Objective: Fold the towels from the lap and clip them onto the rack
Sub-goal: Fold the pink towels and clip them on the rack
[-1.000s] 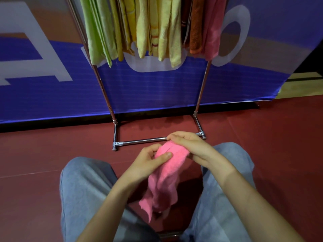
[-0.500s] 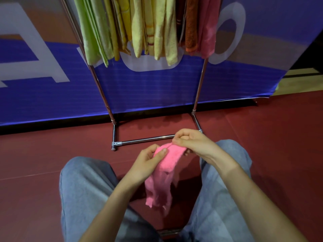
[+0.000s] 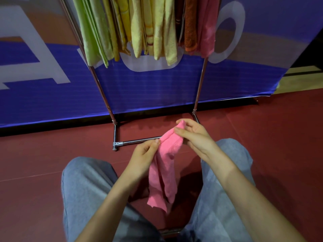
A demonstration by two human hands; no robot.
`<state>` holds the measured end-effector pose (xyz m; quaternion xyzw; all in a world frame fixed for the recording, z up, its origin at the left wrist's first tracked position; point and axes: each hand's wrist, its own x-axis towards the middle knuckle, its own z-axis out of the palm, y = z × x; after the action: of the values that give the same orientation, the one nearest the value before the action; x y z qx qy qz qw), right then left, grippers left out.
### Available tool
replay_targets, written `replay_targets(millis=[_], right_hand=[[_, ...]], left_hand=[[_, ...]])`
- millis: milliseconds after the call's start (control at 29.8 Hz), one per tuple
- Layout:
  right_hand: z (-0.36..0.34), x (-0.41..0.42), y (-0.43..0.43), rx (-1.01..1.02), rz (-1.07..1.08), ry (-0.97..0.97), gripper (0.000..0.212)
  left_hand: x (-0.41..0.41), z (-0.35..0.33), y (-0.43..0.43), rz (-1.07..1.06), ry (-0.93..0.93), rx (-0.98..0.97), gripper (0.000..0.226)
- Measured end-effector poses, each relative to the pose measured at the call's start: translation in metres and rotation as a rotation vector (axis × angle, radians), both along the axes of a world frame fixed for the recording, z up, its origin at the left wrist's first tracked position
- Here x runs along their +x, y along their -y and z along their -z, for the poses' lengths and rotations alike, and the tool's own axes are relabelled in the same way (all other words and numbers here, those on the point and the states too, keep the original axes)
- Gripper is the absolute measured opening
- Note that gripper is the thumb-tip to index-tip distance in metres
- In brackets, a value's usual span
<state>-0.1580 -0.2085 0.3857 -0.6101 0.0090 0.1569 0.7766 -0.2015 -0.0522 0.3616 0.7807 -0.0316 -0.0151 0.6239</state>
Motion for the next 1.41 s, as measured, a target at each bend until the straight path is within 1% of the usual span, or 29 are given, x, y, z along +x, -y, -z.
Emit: replay_targets(millis=[134, 302, 402, 469, 570, 671, 738, 838, 939, 1106, 1207, 1307, 1408], right_hand=[[0.001, -0.002, 0.001, -0.008, 0.045, 0.016, 0.022], [0.001, -0.003, -0.004, -0.024, 0.033, 0.065, 0.026], [0.005, -0.004, -0.011, -0.046, 0.019, 0.08, 0.028], [0.009, -0.006, -0.014, -0.033, 0.036, 0.071, 0.026], [0.016, -0.014, -0.016, -0.014, 0.144, 0.062, 0.019], [0.022, -0.03, -0.016, -0.061, 0.179, 0.154, 0.016], [0.022, -0.04, -0.019, -0.112, 0.128, 0.201, 0.021], [0.024, -0.047, -0.024, -0.143, 0.067, 0.207, 0.023], [0.026, -0.046, -0.028, -0.15, 0.07, 0.208, 0.021], [0.033, -0.041, -0.026, -0.24, 0.069, 0.265, 0.027], [0.033, -0.038, -0.021, -0.236, 0.061, 0.282, 0.031], [0.03, -0.03, -0.013, -0.196, 0.106, 0.246, 0.026], [0.025, -0.025, -0.01, -0.179, 0.079, 0.2, 0.019]], left_hand=[[0.003, -0.003, 0.001, -0.033, 0.023, -0.006, 0.029], [0.004, -0.007, 0.007, 0.065, -0.129, -0.095, 0.018], [0.004, -0.009, 0.011, 0.093, -0.149, -0.16, 0.017], [0.004, -0.013, 0.012, 0.071, -0.151, -0.232, 0.021], [0.005, -0.016, 0.012, 0.015, -0.184, -0.304, 0.022], [0.006, -0.016, 0.008, -0.098, -0.203, -0.339, 0.019], [0.008, -0.015, 0.006, -0.14, -0.197, -0.328, 0.018], [0.01, -0.014, 0.007, -0.11, -0.18, -0.309, 0.018], [0.009, -0.014, 0.007, -0.088, -0.194, -0.303, 0.018], [0.01, -0.011, 0.004, -0.101, -0.207, -0.259, 0.021], [0.01, -0.009, -0.001, -0.116, -0.218, -0.236, 0.022], [0.01, -0.01, -0.007, -0.123, -0.209, -0.211, 0.027], [0.011, -0.012, -0.01, -0.087, -0.191, -0.199, 0.026]])
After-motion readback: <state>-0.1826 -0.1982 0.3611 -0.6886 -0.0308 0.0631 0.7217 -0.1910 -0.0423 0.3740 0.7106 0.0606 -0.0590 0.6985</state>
